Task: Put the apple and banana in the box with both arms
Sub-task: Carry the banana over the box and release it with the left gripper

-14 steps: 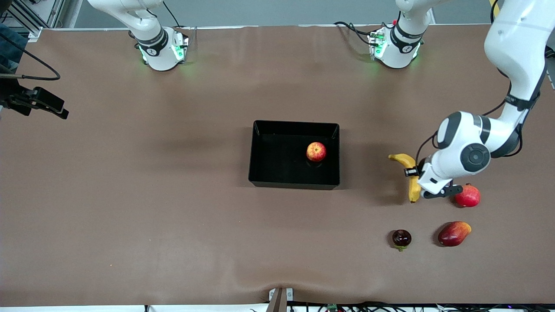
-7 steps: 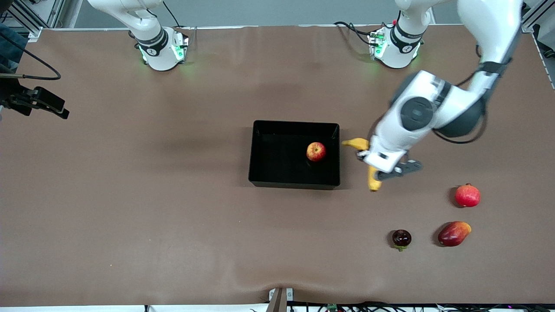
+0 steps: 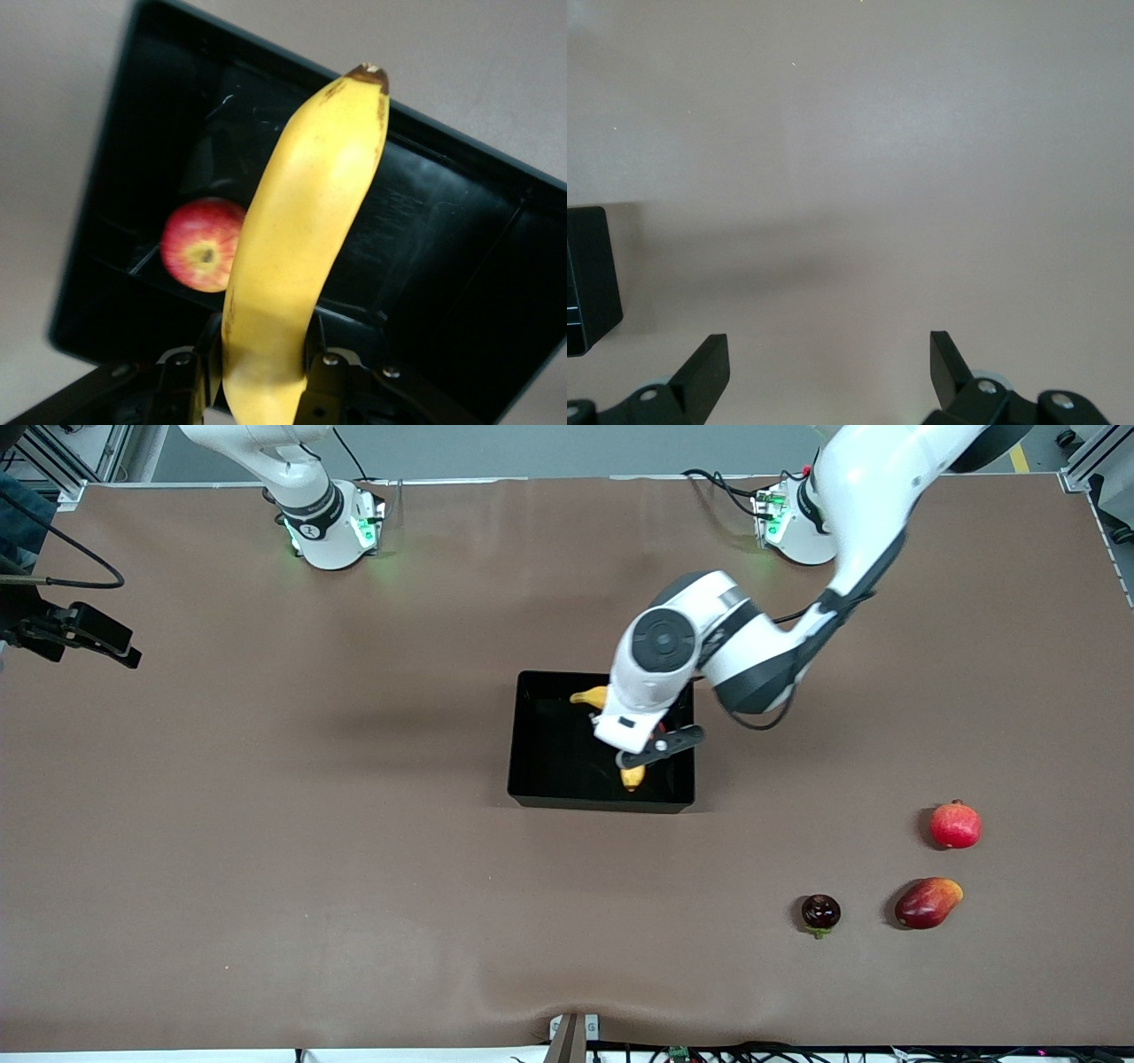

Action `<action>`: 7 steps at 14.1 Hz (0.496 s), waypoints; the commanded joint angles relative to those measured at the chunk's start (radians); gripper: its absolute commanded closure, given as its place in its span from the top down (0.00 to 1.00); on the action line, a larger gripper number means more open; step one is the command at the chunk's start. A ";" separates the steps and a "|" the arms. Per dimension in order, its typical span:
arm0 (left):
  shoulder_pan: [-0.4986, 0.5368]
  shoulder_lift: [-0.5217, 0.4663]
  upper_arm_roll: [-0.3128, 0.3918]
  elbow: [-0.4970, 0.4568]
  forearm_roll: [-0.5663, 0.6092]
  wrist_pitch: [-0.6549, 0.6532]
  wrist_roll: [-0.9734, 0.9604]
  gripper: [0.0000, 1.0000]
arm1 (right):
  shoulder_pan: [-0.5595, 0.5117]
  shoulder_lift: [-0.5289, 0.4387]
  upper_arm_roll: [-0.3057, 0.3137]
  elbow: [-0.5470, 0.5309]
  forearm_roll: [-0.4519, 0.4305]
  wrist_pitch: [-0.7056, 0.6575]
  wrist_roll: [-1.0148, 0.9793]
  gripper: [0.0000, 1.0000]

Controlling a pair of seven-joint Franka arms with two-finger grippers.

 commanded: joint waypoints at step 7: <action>-0.217 0.150 0.170 0.090 0.002 0.177 -0.095 0.08 | 0.006 0.000 -0.001 0.011 -0.006 -0.005 -0.007 1.00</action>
